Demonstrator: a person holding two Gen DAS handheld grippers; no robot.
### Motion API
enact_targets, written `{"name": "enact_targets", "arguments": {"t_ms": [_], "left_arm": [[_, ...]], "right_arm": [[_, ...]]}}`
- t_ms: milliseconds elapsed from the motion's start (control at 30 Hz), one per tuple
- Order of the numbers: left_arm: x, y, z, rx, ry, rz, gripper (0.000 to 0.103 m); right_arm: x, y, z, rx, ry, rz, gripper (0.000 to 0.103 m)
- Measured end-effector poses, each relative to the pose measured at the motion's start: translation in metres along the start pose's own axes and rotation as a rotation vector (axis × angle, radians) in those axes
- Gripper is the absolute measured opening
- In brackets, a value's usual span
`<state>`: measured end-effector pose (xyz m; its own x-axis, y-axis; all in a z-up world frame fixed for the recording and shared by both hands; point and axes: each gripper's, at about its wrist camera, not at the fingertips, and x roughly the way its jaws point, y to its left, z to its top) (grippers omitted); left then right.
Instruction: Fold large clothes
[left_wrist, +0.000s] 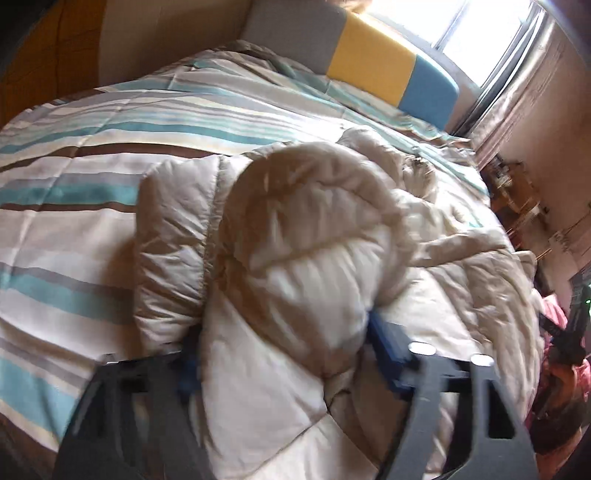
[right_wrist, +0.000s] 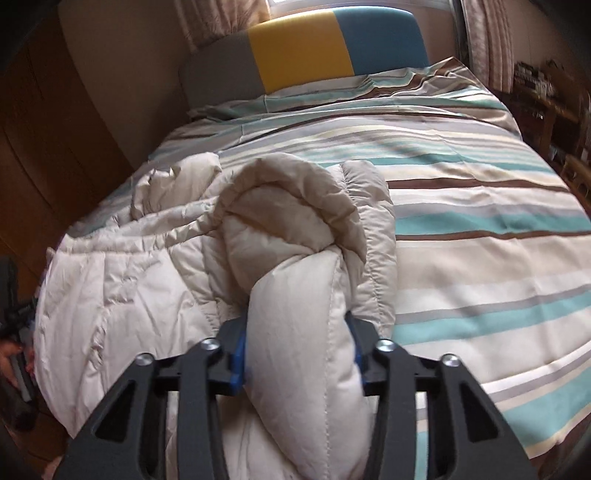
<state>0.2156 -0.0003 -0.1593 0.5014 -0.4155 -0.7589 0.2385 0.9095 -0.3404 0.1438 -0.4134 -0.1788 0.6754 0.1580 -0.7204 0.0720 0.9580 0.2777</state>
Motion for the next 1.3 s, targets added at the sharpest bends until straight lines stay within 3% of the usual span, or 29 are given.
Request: {"name": "enact_targets", "arguments": {"t_ms": [100, 400, 633, 833, 1067, 1300], "left_arm": [[-0.019, 0.001, -0.002, -0.034, -0.057, -0.025, 0.028], [-0.085, -0.016, 0.029, 0.037, -0.328, 0.022, 0.023], [-0.07, -0.008, 0.062, -0.086, -0.351, 0.042, 0.023], [-0.042, -0.003, 0.086, -0.144, -0.379, 0.129, 0.023], [-0.003, -0.009, 0.106, -0.118, -0.371, 0.25, 0.023], [0.038, -0.001, 0.106, -0.094, -0.323, 0.346, 0.027]], "right_arm": [[-0.018, -0.001, 0.001, -0.024, -0.036, -0.005, 0.023], [-0.063, 0.015, 0.037, -0.079, -0.164, 0.01, 0.022], [-0.046, 0.019, 0.073, -0.039, -0.186, 0.0, 0.022], [-0.014, 0.009, 0.097, 0.038, -0.206, -0.017, 0.022], [0.036, 0.005, 0.107, 0.052, -0.18, -0.101, 0.022], [0.082, 0.001, 0.099, 0.041, -0.135, -0.175, 0.027]]}}
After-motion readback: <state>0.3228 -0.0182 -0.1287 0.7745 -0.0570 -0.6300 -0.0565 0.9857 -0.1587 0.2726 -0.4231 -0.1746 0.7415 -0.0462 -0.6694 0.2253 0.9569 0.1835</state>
